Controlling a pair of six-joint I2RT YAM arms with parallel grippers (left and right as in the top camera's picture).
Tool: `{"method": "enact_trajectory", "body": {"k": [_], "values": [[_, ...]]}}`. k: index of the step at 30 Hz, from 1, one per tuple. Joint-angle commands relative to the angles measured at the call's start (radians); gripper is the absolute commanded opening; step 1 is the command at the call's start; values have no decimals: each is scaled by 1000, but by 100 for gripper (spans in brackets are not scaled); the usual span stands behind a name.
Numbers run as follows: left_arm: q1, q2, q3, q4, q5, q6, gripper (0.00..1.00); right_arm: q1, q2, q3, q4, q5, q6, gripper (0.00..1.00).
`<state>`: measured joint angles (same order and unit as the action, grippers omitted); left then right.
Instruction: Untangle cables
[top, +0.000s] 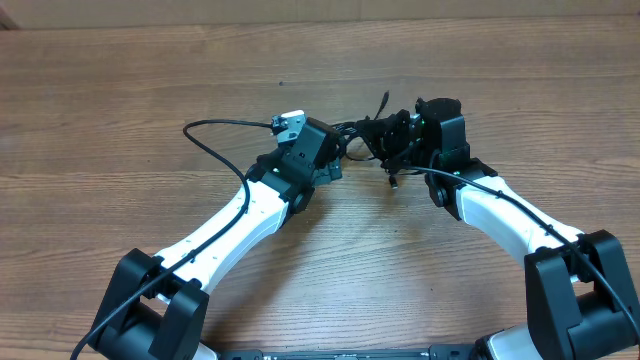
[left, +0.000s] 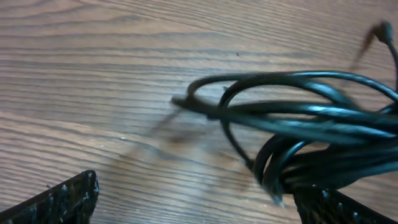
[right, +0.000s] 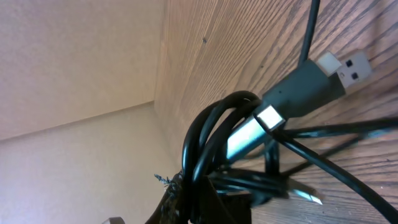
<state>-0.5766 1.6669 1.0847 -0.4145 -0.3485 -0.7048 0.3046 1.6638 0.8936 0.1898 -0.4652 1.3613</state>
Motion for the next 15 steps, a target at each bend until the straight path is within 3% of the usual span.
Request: {"method": "enact_trajectory", "body": {"k": [1,9,15], "values": [[-8,9,18,-18,-100,-37,100,-3,3,3,11,0,-1,4],[-3,9,18,-161,-247,-114,100,-7,3,3,11,-11,-1,4],[1,9,18,-182,-238,-131,100,-10,3,3,10,-14,-2,4]]}}
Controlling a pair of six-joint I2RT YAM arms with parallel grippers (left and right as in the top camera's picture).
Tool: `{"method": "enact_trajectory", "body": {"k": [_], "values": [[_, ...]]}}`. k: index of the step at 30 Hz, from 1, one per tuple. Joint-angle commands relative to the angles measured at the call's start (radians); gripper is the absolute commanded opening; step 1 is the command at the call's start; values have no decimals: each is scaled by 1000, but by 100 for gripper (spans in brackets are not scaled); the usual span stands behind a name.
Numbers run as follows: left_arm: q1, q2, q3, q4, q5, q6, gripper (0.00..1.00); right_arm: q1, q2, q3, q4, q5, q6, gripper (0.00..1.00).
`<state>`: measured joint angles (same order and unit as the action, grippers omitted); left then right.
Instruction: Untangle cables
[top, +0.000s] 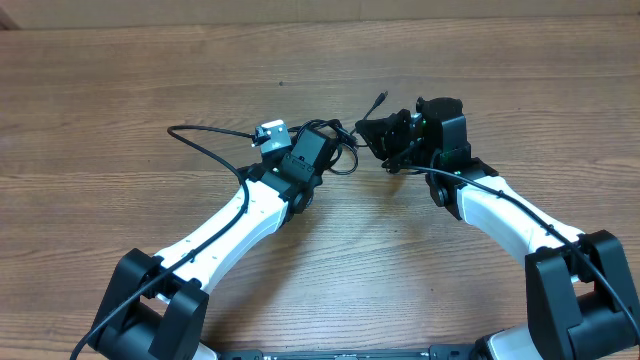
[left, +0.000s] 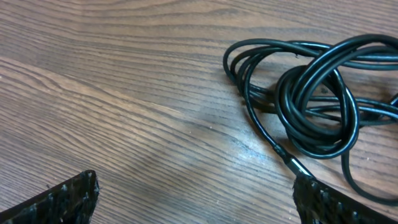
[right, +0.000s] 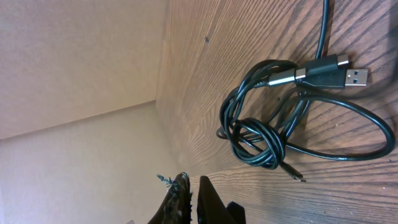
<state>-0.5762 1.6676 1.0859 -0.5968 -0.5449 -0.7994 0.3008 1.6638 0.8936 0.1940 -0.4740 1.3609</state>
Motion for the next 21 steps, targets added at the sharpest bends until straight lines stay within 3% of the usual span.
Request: {"method": "enact_trajectory", "body": {"k": [1,4,5,6,7,12,15,21], "values": [[1,8,16,2,-38,-40,100,-6,3,3,5,-5,-2,4],[1,8,16,2,-30,-50,100,-6,3,3,-2,0,-5,6],[1,8,16,1,-30,-64,100,-6,3,3,-9,13,-5,23],[1,8,16,0,-29,-71,100,-5,3,3,-13,21,-5,30],[1,8,16,0,-25,-82,100,-3,3,3,-19,38,-5,44],[1,8,16,7,5,-126,100,4,3,3,-15,82,-63,79],[2,8,16,7,25,-126,100,5,3,3,2,126,-181,84],[21,4,17,8,126,-151,100,5,3,3,67,159,-584,91]]}}
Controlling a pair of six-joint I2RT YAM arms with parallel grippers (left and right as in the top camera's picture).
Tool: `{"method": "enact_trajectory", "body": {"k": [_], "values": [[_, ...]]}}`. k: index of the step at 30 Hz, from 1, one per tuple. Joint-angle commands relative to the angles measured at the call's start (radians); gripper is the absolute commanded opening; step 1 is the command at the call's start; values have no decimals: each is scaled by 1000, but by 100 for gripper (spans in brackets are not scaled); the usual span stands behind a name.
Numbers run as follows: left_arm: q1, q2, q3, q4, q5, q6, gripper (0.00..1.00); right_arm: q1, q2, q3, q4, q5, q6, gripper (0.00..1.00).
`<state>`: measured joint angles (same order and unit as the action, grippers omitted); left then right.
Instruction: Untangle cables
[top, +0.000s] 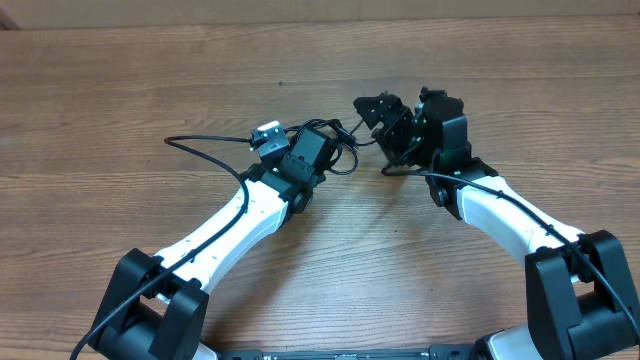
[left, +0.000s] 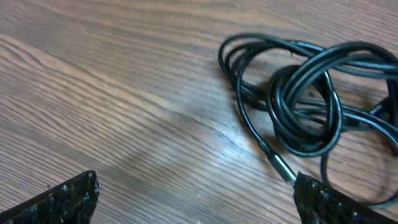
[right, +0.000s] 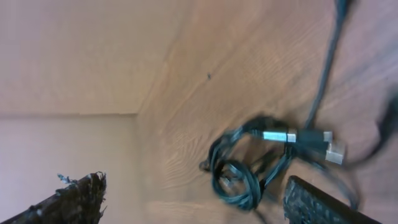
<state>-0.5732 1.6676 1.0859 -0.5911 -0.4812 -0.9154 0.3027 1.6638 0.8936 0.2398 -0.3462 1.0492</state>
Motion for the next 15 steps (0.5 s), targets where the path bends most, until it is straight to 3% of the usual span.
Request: {"method": "enact_trajectory", "body": {"k": [1,5,15], "values": [[27,0,19,-2,86,-35,100,3,3,3,26,31,-337,91],[72,-44,37,-51,169,-31,100,3,3,5,37,17,-591,93],[144,-265,43,-93,149,63,100,3,3,5,33,-48,-1368,95]]}}
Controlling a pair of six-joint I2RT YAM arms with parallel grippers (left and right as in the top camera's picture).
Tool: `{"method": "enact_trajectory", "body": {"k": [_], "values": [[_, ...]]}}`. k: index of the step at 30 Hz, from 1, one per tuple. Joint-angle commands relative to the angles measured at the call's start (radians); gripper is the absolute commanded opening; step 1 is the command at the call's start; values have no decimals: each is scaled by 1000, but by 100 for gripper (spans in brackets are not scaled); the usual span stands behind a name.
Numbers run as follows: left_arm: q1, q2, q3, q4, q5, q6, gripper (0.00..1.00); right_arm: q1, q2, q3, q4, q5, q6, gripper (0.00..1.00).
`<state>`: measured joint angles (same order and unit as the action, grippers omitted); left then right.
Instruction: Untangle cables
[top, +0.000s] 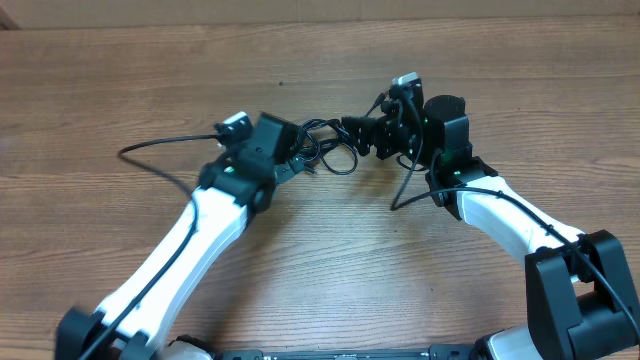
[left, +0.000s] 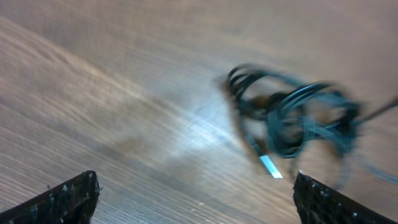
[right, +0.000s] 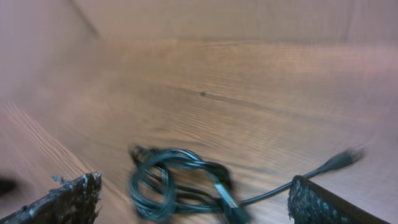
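The black cable bundle (top: 328, 143) lies knotted on the wooden table between my two grippers. My left gripper (top: 296, 158) stands open just left of it. Its blurred wrist view shows the tangle (left: 291, 119) ahead and to the right of the left gripper (left: 196, 186), with nothing between the fingers (left: 69, 196). My right gripper (top: 362, 135) points left at the bundle and is open. In its view the loops (right: 177, 183) lie on the table between the spread fingers (right: 326, 202), untouched, and a plug end (right: 341, 158) trails off to the right.
The wooden table (top: 120, 70) stretches all round. The left arm's own black lead (top: 150, 148) loops out to the left. A thin black strand (top: 408, 188) runs down in front of the right wrist. A wall (right: 217, 18) rises behind the far table edge.
My left wrist has shifted left and back from the bundle. My right gripper has turned level and now points left at the bundle from close by. Both stay open; the bundle rests on the table.
At first the tangle hung tight against my right gripper's fingers, with the left gripper close beside it. Then it lay loose on the table, apart from both grippers, the right jaws nearly together. Then the right jaws stood wide. Now both open grippers flank the bundle.
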<state>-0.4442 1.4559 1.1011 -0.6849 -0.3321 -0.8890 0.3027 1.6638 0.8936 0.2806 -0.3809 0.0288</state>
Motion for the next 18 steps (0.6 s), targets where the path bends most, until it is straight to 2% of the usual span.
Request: {"method": "enact_trajectory", "body": {"k": [1,7,12,18], "values": [[24,-63,27,1,0,36,100,4,3,5,-17,-13,-411,94],[47,-63,27,1,19,-5,100,4,51,5,-9,-37,-616,93],[47,-63,27,8,18,-17,100,5,129,5,67,-92,-646,91],[47,-63,27,1,20,-17,100,11,196,5,160,-163,-723,83]]}}
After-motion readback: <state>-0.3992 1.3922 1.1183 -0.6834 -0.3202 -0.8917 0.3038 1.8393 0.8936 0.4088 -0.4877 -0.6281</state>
